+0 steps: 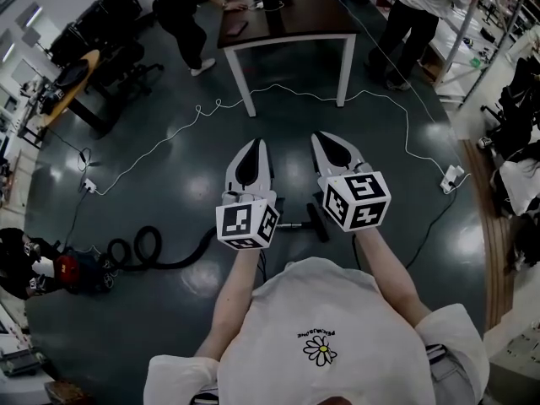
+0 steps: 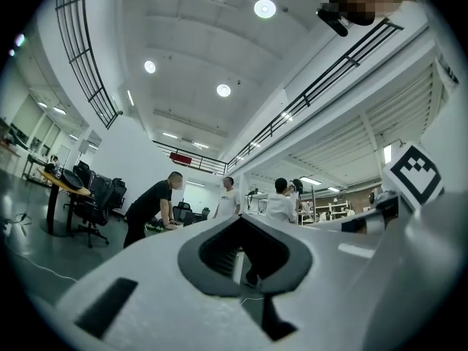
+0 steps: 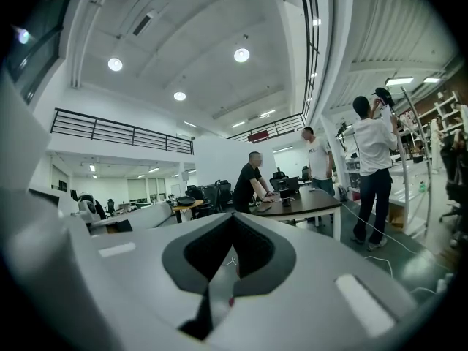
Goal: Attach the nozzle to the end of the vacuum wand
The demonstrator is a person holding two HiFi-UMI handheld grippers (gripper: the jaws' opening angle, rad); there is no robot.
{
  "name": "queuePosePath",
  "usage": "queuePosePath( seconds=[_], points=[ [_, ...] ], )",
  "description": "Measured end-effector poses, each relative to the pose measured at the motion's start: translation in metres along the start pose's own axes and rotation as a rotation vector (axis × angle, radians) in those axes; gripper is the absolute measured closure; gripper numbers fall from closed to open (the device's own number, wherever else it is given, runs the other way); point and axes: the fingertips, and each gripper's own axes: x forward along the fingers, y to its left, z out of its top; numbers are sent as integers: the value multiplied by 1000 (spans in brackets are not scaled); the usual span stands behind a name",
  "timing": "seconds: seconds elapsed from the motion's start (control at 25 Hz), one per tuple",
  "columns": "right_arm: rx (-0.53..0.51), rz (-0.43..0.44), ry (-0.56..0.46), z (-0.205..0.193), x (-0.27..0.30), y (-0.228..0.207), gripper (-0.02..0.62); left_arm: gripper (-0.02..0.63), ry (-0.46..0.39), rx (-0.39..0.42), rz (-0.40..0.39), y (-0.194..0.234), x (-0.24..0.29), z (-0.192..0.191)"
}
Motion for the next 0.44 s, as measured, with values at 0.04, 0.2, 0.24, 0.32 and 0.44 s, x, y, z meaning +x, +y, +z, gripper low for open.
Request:
queuePosePath(
  seconds=[0.04, 0.2, 0.24, 0.32, 0.44],
  points=[
    [-2, 2, 2, -1, 0, 2, 591, 606, 0, 0, 0, 1, -1, 0],
    [-4, 8, 6, -7, 1, 9, 591, 606, -3, -3, 2, 7, -5, 0],
    [-3, 9, 5, -7, 2, 11, 591, 606, -6, -6, 4, 9, -5, 1],
    [-6, 12, -2, -7, 6, 15, 591, 606, -16, -5, 5, 15, -4, 4],
    [-14, 15, -18, -2, 12, 18, 591, 606, -37, 2, 2, 21, 0, 11]
  ],
)
